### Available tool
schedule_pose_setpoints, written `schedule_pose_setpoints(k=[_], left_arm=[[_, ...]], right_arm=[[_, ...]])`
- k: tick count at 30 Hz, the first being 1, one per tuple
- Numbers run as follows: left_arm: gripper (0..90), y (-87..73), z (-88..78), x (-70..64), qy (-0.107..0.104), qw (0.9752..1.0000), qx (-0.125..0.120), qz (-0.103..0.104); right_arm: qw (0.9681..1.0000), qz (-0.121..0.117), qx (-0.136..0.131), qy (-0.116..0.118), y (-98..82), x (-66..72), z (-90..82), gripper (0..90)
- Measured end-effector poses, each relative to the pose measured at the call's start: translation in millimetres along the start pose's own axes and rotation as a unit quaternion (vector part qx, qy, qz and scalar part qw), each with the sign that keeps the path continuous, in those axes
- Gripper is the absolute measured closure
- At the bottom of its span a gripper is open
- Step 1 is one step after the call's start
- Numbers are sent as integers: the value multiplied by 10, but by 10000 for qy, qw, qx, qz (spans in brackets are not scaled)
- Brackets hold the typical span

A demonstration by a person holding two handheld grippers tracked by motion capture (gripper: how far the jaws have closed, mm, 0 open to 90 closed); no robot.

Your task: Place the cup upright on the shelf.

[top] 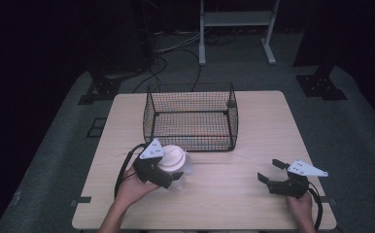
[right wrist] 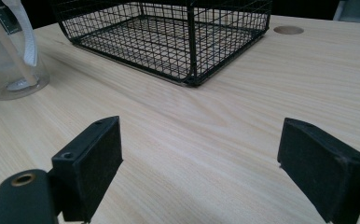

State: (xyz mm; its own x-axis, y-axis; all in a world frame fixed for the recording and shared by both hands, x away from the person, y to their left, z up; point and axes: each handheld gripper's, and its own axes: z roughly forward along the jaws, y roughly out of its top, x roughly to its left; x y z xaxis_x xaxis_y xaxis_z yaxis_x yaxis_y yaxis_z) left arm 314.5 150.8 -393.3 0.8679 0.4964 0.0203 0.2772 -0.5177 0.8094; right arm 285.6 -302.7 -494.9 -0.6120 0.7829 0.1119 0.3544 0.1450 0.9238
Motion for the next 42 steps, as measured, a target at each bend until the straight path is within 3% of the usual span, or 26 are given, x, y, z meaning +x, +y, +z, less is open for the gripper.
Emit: schedule_pose_setpoints(k=[15, 22, 37, 42], left_arm=[[51, 63, 22, 1, -80, 9998, 153, 74], [51, 174, 50, -22, -160, 9992, 275, 229], [52, 658, -71, 48, -280, 9983, 180, 479], [52, 895, -139, 114, -320, 9979, 164, 534]], right_arm=[[10000, -8, -44, 0, 0, -11, -4, 128], [10000, 29, -45, 11, 1, -11, -6, 128], [10000, 48, -64, 1, 1, -18, -7, 127], [10000, 56, -73, 3, 2, -20, -6, 128]])
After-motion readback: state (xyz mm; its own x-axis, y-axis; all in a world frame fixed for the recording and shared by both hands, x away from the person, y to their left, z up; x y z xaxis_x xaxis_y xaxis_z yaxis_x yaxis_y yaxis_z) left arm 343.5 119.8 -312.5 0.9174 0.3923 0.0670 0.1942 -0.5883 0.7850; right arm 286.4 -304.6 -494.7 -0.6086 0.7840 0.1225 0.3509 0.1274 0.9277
